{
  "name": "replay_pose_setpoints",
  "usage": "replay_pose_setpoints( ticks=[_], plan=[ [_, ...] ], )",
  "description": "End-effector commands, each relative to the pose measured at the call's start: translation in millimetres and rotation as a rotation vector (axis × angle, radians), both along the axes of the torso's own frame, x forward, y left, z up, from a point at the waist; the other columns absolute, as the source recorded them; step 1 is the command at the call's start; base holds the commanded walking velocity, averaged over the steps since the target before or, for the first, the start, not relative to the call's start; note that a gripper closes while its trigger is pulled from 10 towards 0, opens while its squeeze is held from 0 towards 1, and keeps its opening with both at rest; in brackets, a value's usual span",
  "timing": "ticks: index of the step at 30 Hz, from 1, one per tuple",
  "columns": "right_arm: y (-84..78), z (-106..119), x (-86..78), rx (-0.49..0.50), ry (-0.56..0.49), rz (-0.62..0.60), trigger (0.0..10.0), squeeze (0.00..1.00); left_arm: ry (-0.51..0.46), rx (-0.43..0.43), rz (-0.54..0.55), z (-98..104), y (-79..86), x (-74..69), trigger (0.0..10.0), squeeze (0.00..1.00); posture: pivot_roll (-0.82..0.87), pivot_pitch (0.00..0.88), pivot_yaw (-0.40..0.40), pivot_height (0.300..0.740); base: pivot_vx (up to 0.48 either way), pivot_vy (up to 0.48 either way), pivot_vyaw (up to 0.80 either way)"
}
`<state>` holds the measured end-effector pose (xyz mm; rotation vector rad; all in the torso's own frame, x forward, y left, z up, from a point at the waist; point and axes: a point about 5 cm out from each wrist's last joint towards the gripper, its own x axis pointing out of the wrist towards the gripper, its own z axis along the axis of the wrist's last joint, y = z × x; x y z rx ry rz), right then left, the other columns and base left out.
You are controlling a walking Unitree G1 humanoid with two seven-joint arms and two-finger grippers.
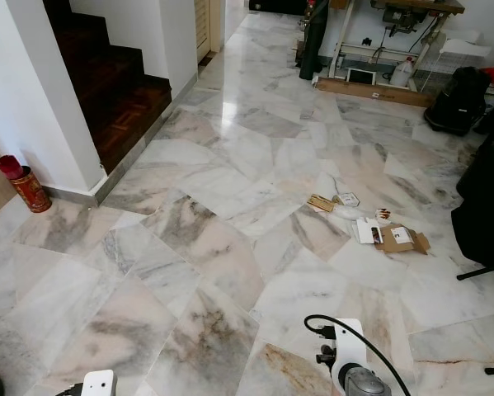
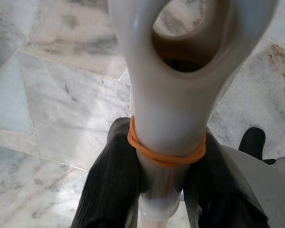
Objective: Sweep floor
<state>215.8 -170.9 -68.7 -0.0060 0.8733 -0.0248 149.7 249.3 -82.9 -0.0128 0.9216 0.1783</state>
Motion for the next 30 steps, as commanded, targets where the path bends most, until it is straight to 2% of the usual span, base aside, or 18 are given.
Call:
replay_pose_setpoints(
  ticks=[1, 5, 13, 30],
  plan=[
    [-1.8, -3.8, -6.2, 0.002, 0.031, -0.008, 10.0, 0.0, 0.026, -0.009, 0.009, -4.2, -3.3, -7.8, 10.0, 0.0, 0.05, 0.062, -0.068, 0.74, 0.0, 0.0, 0.0],
    [-1.7, -3.8, -6.3, 0.002, 0.031, -0.006, 10.0, 0.0, 0.02, -0.012, 0.006, -4.4, -8.0, -4.7, 10.0, 0.0, 0.05, 0.062, -0.068, 0.74, 0.0, 0.0, 0.0],
    [-1.9, -4.0, -6.7, 0.0, 0.033, -0.001, 10.0, 0.0, -0.001, -0.02, -0.007, -1.1, -19.9, 12.8, 10.0, 0.0, 0.05, 0.063, -0.069, 0.74, 0.0, 0.0, 0.0],
    [-1.9, -4.0, -6.7, 0.0, 0.033, -0.001, 10.0, 0.0, -0.001, -0.02, -0.007, -1.1, -19.9, 12.8, 10.0, 0.0, 0.05, 0.063, -0.069, 0.74, 0.0, 0.0, 0.0]
  ],
)
